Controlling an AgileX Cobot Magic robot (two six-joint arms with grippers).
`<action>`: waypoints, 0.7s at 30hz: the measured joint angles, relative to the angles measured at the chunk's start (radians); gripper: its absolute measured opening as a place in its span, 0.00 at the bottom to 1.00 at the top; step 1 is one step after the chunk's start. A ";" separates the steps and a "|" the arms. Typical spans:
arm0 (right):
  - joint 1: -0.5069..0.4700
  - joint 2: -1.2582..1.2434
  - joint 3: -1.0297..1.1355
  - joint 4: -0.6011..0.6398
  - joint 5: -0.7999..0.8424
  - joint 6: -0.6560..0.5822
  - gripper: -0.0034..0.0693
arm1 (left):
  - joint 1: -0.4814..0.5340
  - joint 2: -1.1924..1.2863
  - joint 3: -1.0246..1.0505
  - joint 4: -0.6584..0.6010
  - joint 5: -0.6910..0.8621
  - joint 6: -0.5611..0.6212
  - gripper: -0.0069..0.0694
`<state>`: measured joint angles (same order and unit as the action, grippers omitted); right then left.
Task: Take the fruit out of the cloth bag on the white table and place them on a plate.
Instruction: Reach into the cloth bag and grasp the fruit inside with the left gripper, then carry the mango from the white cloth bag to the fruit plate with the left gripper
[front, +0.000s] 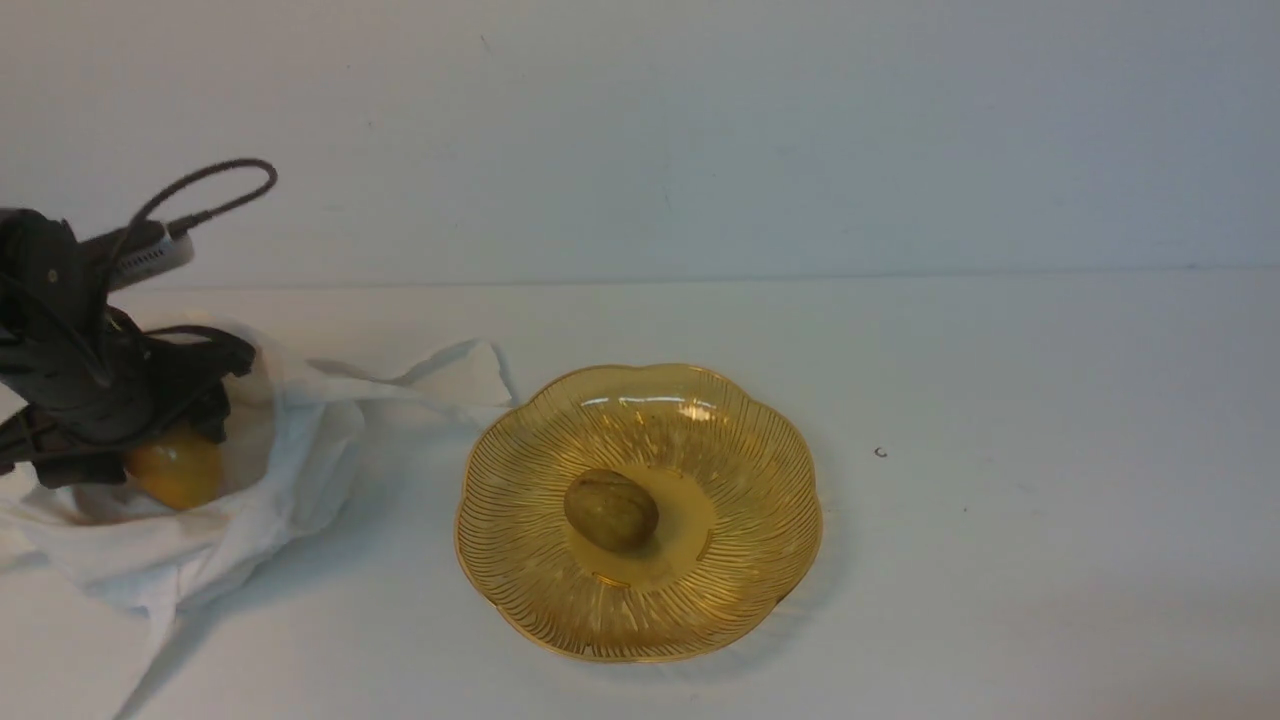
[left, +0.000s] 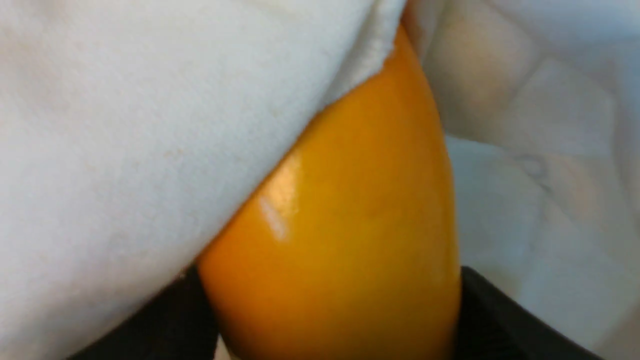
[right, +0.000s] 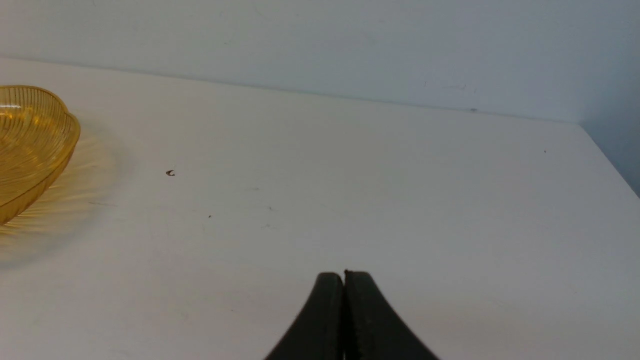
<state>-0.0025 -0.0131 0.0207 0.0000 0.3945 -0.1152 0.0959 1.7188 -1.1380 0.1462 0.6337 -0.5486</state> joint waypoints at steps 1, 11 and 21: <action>0.000 0.000 0.000 0.000 0.000 0.000 0.03 | 0.000 -0.025 -0.003 0.002 0.000 0.003 0.76; 0.000 0.000 0.000 0.000 0.000 0.000 0.03 | 0.000 -0.097 -0.003 -0.086 0.110 0.047 0.76; 0.000 0.000 0.000 0.000 0.000 0.000 0.03 | 0.000 -0.100 -0.003 -0.381 0.207 0.334 0.76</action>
<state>-0.0025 -0.0131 0.0207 0.0000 0.3945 -0.1152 0.0959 1.6184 -1.1413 -0.2344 0.8412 -0.2149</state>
